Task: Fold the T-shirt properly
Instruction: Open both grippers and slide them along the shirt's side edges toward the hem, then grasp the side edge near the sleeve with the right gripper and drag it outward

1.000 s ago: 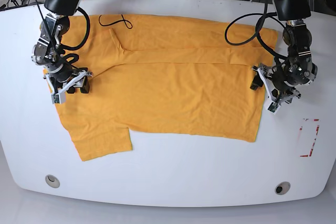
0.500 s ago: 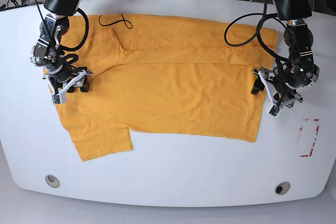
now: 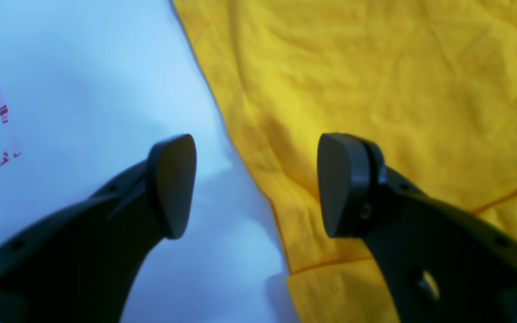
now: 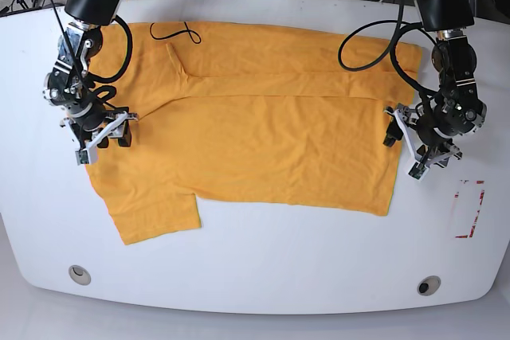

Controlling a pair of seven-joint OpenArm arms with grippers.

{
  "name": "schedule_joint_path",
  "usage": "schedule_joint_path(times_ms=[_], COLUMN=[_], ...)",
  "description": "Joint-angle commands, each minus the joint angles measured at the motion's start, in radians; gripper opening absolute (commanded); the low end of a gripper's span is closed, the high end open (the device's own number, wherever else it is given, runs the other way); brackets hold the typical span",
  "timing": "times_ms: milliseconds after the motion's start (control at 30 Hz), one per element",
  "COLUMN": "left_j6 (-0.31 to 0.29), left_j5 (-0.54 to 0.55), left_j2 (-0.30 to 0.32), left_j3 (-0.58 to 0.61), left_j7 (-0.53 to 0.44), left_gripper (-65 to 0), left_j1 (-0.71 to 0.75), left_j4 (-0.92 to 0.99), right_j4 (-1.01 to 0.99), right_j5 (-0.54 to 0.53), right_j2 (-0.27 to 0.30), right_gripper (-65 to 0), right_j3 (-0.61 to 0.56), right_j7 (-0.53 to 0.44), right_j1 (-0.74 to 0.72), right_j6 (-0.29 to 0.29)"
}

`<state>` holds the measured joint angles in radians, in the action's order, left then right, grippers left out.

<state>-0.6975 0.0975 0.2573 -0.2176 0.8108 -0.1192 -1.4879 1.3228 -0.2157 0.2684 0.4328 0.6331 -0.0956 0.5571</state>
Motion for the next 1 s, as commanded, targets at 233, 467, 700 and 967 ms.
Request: schedule_joint_path(times_ms=[233, 467, 700, 967], left_j6=[-0.001, -0.001, -0.001, -0.001], left_j5=[0.007, 0.014, 0.032, 0.024], left_j2=[0.021, 0.022, 0.032, 0.032], left_j3=[-0.008, -0.028, -0.061, -0.059], left_j7=[-0.021, -0.008, 0.012, -0.006], left_gripper=[-25.9, -25.8, -25.5, -25.6], left_j1=[-0.009, 0.054, 0.176, 0.192], left_j4=[-0.028, -0.084, -0.197, -0.197], right_j4=[0.057, 0.136, 0.328, 0.323], right_j5=[-0.011, -0.010, -0.008, -0.003], right_j2=[0.013, 0.005, -0.002, 0.014], right_gripper=[-32.3, -30.8, -21.2, -14.6], right_j3=[0.009, 0.019, 0.055, 0.067], right_j7=[-0.009, 0.025, 0.119, 0.111], right_j1=[-0.006, 0.047, 0.140, 0.108], right_j6=[0.005, 0.012, 0.032, 0.030])
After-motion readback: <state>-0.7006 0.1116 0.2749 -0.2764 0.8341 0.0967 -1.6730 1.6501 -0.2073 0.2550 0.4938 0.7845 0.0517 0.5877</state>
